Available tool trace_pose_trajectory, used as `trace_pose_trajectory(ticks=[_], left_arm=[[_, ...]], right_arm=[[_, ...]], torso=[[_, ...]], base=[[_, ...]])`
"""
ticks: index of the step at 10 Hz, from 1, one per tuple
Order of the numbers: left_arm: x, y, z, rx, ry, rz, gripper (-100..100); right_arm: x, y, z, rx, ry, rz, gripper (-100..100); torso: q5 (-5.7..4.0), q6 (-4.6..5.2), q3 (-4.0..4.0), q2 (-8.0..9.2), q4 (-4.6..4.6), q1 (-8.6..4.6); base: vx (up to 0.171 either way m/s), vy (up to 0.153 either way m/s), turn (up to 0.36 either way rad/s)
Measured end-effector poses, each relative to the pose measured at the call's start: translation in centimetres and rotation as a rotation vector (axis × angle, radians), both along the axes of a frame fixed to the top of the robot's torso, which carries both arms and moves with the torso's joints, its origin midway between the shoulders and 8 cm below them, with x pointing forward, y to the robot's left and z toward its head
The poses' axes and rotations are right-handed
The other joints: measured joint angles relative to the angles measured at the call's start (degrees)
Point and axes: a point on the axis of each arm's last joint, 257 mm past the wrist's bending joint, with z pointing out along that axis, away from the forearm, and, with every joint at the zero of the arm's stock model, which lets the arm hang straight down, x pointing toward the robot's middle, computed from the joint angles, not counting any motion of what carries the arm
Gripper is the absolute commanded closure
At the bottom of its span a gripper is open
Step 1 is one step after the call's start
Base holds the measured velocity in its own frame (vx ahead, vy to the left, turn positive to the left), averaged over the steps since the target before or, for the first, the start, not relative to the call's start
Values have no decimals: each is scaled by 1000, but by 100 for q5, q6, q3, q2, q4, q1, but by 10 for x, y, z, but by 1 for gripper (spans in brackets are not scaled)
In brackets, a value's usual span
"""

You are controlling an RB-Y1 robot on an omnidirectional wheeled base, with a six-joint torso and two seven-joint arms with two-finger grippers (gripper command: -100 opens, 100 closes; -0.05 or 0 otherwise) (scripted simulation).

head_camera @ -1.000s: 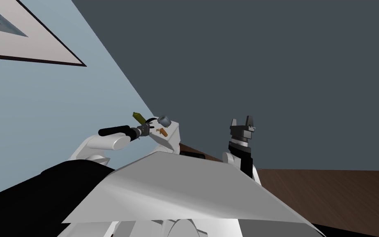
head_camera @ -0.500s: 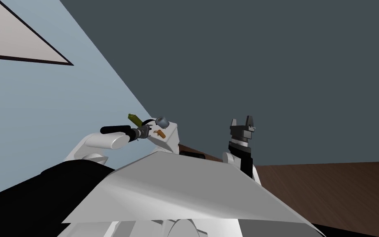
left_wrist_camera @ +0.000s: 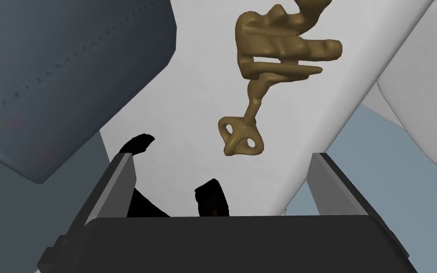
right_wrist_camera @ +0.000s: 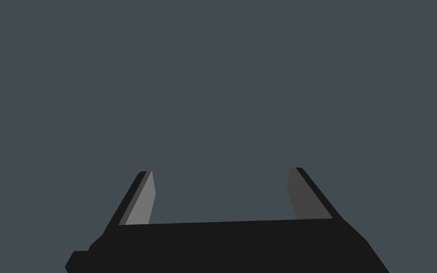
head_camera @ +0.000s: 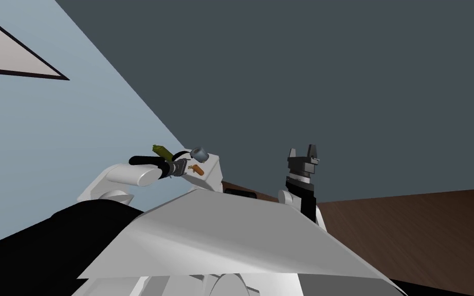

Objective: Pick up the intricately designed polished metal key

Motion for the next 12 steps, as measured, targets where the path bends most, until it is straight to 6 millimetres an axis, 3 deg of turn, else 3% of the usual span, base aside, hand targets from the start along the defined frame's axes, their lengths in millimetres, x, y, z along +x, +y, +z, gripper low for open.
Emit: trace_pose_trajectory(ticks=[8, 12], left_arm=[[-40, -11, -14, 21, 189, 0, -100], [-56, -32, -14, 48, 248, -43, -100]], right_arm=[[0, 0, 0, 0, 0, 0, 0], [0, 0, 0, 0, 0, 0, 0]], torso=[[0, -1, 2, 4, 1, -1], [0, -2, 5, 8, 2, -1]], base=[[15, -8, -72], [3, -5, -38]])
